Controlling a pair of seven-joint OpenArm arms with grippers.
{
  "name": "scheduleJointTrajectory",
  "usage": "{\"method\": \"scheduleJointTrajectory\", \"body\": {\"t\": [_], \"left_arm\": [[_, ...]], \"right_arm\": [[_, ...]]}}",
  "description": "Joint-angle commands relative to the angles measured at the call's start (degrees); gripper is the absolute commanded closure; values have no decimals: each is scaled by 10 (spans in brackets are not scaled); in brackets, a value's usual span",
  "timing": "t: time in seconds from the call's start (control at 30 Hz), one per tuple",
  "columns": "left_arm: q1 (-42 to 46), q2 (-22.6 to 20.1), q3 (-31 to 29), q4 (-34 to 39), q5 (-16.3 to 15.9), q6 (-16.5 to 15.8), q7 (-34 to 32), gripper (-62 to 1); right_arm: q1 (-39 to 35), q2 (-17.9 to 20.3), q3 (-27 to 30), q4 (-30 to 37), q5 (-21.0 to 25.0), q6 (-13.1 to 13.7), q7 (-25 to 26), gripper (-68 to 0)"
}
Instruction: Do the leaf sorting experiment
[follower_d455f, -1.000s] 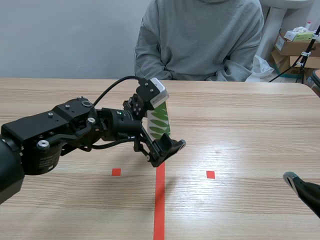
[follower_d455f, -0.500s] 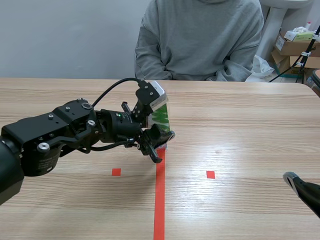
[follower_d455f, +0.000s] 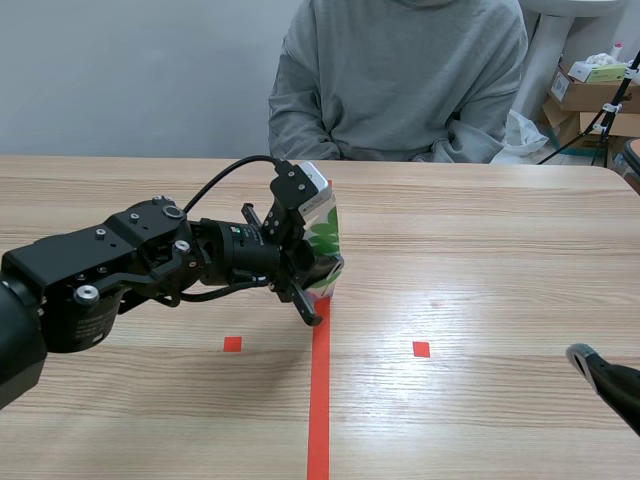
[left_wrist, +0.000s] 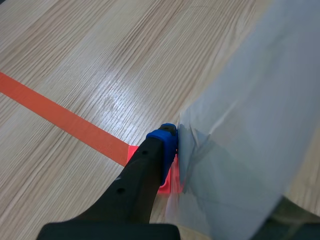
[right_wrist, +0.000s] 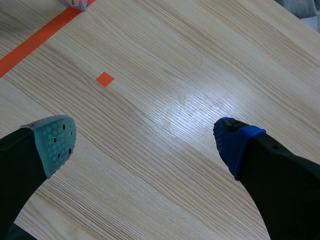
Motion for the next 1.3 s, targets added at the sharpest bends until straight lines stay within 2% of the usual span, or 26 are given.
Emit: {"method": "scheduleJointTrajectory", "body": {"t": [0.0, 0.17, 0.3, 0.4, 0.57, 0.67, 0.83, 1.07, 1.27], "left_arm": [[-4, 3, -3, 14, -7, 1, -7, -43], [-5, -1, -12, 24, -7, 1, -3, -43], [-2, -24, -50, 56, -11, 2, 11, -43], [2, -45, -110, 75, -20, 1, 27, -43], [14, -80, -233, 75, -79, 1, 47, -43], [25, -98, -300, 70, -97, 4, 46, -43], [26, -125, -367, 36, -97, 21, 36, -43], [-14, -143, -372, -54, -91, 70, -4, -43], [-81, -125, -352, -135, -37, 90, -7, -43]], "right_arm": [[7, 0, 1, 9, 3, 0, 7, -562], [7, 0, 1, 9, 3, 0, 7, -563], [7, 0, 1, 9, 3, 0, 6, -562], [7, 0, 1, 9, 3, 0, 7, -563], [10, 0, 1, 9, 4, 0, 7, -563], [16, 0, 1, 9, 4, 0, 4, -563], [19, 0, 1, 9, 4, 0, 4, -563], [19, 0, 1, 9, 4, 0, 4, -562], [19, 0, 1, 9, 4, 0, 4, -562]]}}
